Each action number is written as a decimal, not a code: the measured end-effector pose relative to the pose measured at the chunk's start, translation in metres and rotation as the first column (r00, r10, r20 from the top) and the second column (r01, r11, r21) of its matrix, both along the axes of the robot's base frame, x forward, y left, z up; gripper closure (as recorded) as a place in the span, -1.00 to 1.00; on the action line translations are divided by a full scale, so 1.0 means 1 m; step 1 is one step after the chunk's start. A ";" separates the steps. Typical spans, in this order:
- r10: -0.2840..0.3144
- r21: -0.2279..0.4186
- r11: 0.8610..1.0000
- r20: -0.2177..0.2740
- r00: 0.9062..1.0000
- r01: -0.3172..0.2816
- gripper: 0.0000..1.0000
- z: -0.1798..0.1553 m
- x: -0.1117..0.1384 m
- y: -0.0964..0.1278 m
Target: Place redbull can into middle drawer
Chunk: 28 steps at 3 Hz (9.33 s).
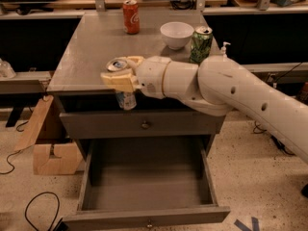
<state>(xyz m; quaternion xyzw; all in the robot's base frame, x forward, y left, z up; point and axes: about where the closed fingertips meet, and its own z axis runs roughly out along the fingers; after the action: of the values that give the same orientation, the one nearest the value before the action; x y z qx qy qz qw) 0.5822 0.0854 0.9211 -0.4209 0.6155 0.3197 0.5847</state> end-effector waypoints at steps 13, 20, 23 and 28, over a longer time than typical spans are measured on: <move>0.453 0.137 0.884 -0.020 0.891 -0.447 1.00 -0.431 -0.012 0.067; 0.407 0.102 0.911 -0.075 0.910 -0.399 -1.00 -0.465 -0.031 0.060; 0.293 -0.033 0.954 -0.122 0.948 -0.299 -1.00 -0.417 -0.050 -0.011; -0.015 -0.334 0.942 -0.126 0.992 -0.028 -1.00 -0.337 -0.060 -0.149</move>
Offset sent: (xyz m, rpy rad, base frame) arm -0.0108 -0.0056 -0.0193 0.0363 -0.0385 0.0330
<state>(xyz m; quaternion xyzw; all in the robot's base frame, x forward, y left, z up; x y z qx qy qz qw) 0.5225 -0.0640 0.5842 -0.4951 0.6953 0.2385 0.4631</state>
